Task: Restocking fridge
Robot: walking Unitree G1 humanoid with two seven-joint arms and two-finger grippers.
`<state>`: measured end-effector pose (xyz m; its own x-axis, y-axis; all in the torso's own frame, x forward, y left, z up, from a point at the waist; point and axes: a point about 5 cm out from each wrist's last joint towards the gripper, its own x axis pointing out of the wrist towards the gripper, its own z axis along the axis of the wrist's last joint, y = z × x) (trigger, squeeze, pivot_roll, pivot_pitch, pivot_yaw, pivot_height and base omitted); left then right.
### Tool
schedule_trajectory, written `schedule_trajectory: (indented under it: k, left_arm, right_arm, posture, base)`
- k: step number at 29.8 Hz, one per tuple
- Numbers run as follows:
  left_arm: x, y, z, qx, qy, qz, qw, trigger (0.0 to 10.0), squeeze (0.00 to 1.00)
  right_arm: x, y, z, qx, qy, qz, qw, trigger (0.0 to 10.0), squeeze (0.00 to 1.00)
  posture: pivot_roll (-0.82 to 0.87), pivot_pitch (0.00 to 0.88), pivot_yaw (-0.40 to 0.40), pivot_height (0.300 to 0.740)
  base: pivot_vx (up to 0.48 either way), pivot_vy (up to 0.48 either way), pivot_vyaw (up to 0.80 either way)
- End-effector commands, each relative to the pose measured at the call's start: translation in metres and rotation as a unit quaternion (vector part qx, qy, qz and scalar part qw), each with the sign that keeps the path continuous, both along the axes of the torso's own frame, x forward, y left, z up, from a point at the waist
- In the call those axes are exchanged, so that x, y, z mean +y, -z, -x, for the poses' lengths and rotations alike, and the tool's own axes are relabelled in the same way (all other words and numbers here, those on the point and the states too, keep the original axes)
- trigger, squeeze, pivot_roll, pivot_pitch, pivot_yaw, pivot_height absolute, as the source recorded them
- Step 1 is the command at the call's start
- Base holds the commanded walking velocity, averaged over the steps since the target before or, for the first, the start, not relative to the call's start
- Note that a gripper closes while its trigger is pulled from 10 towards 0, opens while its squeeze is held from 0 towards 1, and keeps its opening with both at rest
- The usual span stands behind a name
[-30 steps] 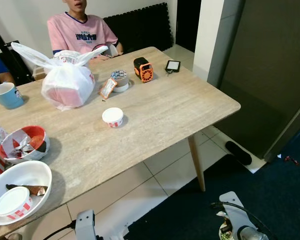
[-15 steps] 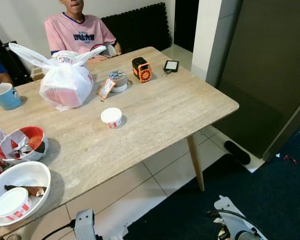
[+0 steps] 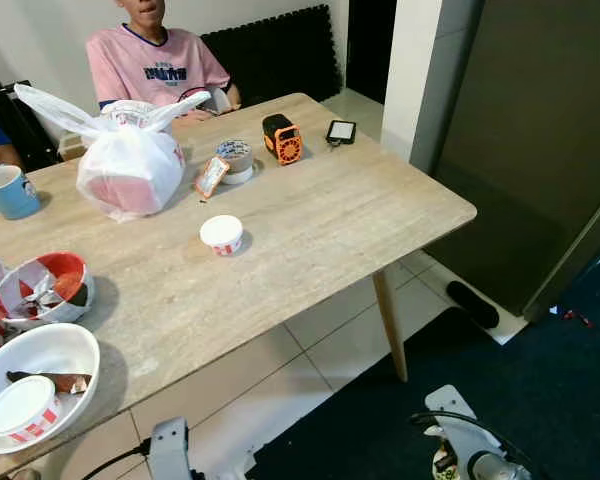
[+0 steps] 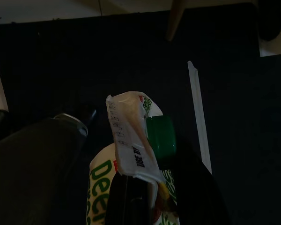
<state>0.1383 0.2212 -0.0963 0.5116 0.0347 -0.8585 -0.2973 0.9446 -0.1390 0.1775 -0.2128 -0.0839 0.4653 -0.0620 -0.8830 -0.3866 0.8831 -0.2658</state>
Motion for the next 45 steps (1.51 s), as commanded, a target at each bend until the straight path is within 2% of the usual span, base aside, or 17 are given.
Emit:
schedule_trajectory:
  k: [1, 11, 29, 45]
  left_arm:
    - [-0.003, 0.003, 0.006, 0.01, -0.007, 0.006, 1.0, 10.0, 0.0]
    - [-0.004, 0.002, 0.002, 0.005, -0.005, 0.005, 1.0, 10.0, 0.0]
    - [-0.012, 0.004, 0.005, 0.011, -0.004, 0.012, 1.0, 10.0, 0.0]
    - [-0.014, 0.004, 0.003, 0.01, -0.004, 0.015, 1.0, 10.0, 0.0]
  right_arm:
    - [0.003, 0.001, 0.001, 0.002, -0.011, -0.001, 1.0, 10.0, 0.0]
    - [0.005, 0.0, -0.001, 0.0, -0.015, -0.003, 1.0, 10.0, 0.0]
    - [0.004, -0.004, -0.011, -0.009, -0.019, 0.001, 1.0, 10.0, 0.0]
    - [0.0, -0.004, -0.008, -0.005, -0.017, 0.003, 1.0, 10.0, 0.0]
  posture:
    - [0.0, 0.0, -0.003, 0.74]
    - [0.01, 0.0, -0.003, 0.74]
    - [0.02, 0.0, -0.021, 0.74]
    - [0.01, 0.0, -0.015, 0.74]
  base:
    - [0.0, 0.0, 0.0]
    - [0.0, 0.0, 0.0]
    - [0.0, 0.0, 0.0]
    - [0.0, 0.0, 0.0]
